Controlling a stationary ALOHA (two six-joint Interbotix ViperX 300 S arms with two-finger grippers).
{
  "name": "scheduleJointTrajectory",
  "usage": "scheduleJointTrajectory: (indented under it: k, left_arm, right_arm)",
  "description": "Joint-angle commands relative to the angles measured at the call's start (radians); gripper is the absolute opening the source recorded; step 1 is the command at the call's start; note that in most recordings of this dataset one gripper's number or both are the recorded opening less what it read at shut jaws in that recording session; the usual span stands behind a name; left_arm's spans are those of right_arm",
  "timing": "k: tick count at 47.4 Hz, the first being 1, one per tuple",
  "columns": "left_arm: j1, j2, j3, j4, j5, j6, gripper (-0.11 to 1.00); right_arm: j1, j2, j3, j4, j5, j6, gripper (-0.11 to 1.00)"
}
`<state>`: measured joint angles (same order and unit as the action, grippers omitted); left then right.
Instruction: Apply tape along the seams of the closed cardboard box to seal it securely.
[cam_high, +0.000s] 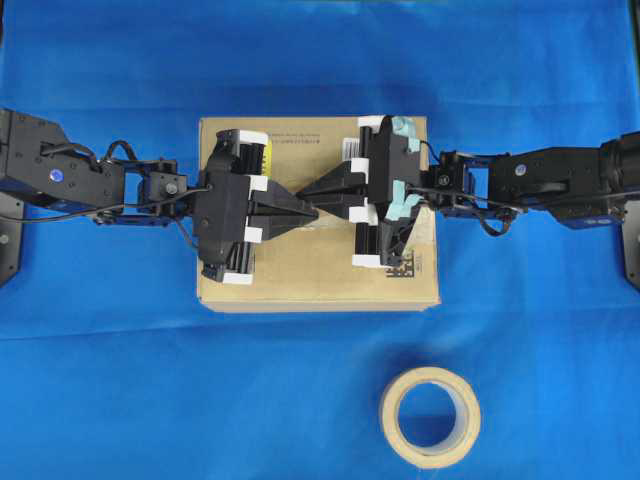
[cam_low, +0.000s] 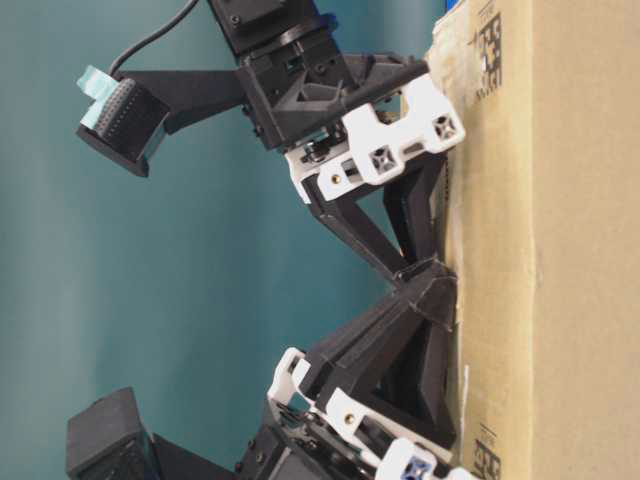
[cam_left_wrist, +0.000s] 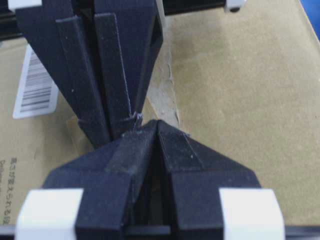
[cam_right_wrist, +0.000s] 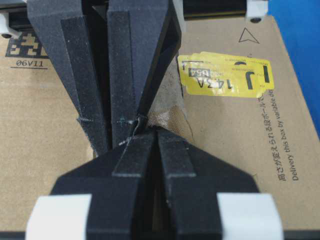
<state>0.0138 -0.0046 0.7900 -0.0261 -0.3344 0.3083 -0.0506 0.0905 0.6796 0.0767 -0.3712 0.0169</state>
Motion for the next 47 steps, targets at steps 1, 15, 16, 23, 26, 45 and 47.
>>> scheduleJointTrajectory:
  k: [1,15,16,23,26,45,47]
  left_arm:
    - [0.0,-0.003,-0.011,-0.002,-0.009,-0.002,0.0]
    - [-0.003,-0.026,0.029,-0.002,-0.005,-0.005,0.0]
    - [-0.003,-0.029,0.034,-0.002,-0.005,-0.005,0.0]
    - [-0.008,-0.067,0.083,-0.008,-0.005,-0.005,0.0]
    - [-0.006,-0.087,0.103,-0.011,-0.006,-0.005,0.0]
    - [-0.006,-0.299,0.158,-0.011,0.058,-0.002,0.0]
    - [-0.006,-0.333,0.158,-0.011,0.08,-0.002,0.0]
  right_arm:
    - [0.012,-0.011,-0.009,0.005,-0.003,0.003,0.0]
    - [0.012,-0.032,0.023,0.006,0.012,0.005,0.0]
    - [0.012,-0.035,0.028,0.008,0.015,0.006,0.0]
    - [0.017,-0.078,0.074,0.008,0.031,0.032,0.0]
    - [0.017,-0.101,0.097,0.008,0.032,0.038,0.0]
    - [0.017,-0.339,0.19,0.006,0.054,0.038,0.0]
    - [0.018,-0.373,0.19,0.006,0.071,0.038,0.0]
